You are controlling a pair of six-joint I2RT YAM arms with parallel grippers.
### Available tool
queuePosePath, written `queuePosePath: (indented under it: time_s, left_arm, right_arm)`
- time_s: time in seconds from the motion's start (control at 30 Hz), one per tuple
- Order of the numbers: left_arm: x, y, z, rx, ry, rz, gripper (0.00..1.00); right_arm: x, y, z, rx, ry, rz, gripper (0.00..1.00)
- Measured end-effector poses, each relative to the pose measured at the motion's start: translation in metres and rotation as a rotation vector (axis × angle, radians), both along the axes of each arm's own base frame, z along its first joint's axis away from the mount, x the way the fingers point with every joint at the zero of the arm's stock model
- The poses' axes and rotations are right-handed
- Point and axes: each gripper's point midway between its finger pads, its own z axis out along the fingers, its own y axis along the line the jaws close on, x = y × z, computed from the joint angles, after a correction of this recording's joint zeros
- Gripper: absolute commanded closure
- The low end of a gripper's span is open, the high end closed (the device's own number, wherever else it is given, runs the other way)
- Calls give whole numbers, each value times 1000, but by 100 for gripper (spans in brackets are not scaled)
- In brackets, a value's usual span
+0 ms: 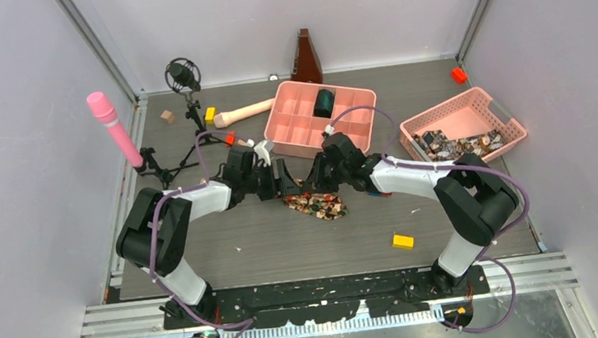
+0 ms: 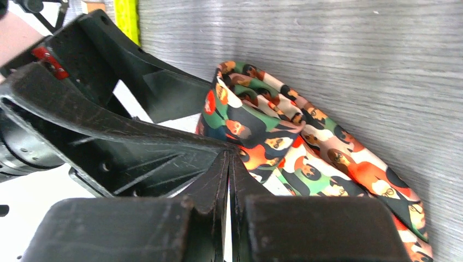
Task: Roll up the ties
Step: Roll the tie at the center of the board.
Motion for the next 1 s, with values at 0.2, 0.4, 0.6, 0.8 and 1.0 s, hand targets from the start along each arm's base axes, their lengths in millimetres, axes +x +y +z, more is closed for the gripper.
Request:
queuePosePath:
  time_s: [0.2,0.4,0.6,0.8,1.0]
  left_arm:
    - [2,3,0,13,0,20,22]
    - [6,9,6,33,-13,66,21]
    - [10,12,10,41,-27,96,21]
    - [12,14,13,34,-26,119,21]
    - [15,8,33,-21,-60,123,21]
  right_arm:
    - [3,5,5,28,-8,-4,92]
    - [6,7,6,44,-14,-10,93]
    - [7,8,6,50,-14,-15,93]
    - [7,8,5,51,-11,-17,93]
    - [4,9,-5,43,16,-14,93]
